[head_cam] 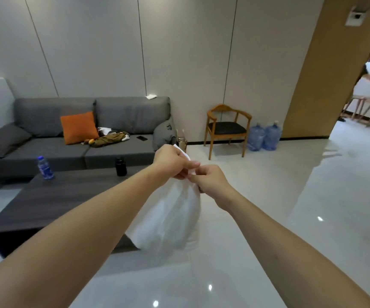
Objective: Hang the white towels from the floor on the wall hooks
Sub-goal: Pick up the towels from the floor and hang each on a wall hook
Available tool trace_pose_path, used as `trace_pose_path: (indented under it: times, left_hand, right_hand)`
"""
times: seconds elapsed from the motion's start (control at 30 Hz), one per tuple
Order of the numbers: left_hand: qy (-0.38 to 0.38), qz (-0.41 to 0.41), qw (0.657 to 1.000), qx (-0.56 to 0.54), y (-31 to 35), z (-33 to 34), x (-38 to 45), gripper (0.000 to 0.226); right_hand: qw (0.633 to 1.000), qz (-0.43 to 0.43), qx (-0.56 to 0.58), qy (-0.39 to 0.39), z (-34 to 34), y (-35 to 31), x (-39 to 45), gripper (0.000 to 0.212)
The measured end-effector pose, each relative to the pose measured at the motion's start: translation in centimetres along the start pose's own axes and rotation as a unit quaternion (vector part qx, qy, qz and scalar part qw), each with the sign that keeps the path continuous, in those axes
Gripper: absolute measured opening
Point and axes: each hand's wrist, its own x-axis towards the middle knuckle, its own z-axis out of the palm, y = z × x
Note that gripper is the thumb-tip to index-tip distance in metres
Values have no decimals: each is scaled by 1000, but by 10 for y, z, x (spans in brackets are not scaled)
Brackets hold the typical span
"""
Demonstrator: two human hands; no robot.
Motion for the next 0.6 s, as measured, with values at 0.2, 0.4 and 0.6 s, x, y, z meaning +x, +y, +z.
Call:
trace_pose_path:
  times: [0.2,0.4,0.6]
  left_hand:
    - [-31,43,998,-43,-1,5,121,27]
    - [-22,15,1000,-10,-5,-3,248,23]
    - [104,27,974,199,-29,-18,344,14]
  right_hand:
    - [996,26,-17,87,-22,2,110,29]
    - [973,102,16,208,-39,13,222,11]
    - [938,161,111,287,-90,46,294,16]
